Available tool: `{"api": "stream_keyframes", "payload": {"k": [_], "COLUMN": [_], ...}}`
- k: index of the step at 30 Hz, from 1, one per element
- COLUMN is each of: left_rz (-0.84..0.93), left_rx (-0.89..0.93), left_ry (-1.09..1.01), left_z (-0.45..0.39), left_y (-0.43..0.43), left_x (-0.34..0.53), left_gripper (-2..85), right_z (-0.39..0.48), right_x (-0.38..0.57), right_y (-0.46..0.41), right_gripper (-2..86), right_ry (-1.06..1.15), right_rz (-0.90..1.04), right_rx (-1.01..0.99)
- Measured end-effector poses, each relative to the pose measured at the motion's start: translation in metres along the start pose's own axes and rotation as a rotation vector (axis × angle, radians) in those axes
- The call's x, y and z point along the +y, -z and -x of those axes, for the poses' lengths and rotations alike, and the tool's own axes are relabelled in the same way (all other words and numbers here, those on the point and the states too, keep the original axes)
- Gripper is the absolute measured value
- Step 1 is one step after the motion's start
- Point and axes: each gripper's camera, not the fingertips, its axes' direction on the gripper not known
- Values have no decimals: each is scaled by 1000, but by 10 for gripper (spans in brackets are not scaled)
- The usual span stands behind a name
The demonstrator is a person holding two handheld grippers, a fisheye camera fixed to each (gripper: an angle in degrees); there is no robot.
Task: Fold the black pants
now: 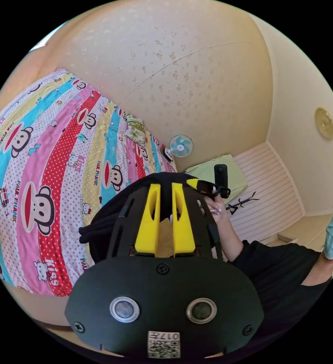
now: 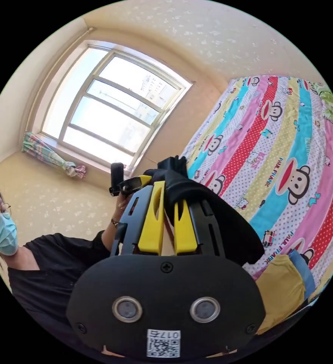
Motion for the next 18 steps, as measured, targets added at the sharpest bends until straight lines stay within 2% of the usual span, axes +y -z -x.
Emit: {"api": "stream_keyframes", "payload": {"k": [5, 8, 11, 12, 15, 18], "left_rz": [126, 242, 473, 490, 378, 293], "left_rx": [-6, 21, -49, -58, 7, -60], "left_ry": [188, 357, 567, 601, 665, 606], "left_z": [76, 120, 161, 166, 176, 181], "left_y": [-68, -112, -150, -151, -128, -108], "left_x": [94, 171, 238, 248, 256, 222], "left_gripper": [52, 71, 144, 149, 159, 168], "right_z": [-54, -107, -151, -161, -163, -175], "right_x": [76, 156, 226, 243, 246, 218], "right_y": [-63, -101, -128, -131, -119, -115], "right_gripper": [7, 33, 105, 126, 146, 172], "right_ry": [-93, -281, -500, -558, -573, -560], "right_rz": [108, 164, 252, 274, 207, 146], "right_rx": [125, 94, 187, 216, 246, 241]}}
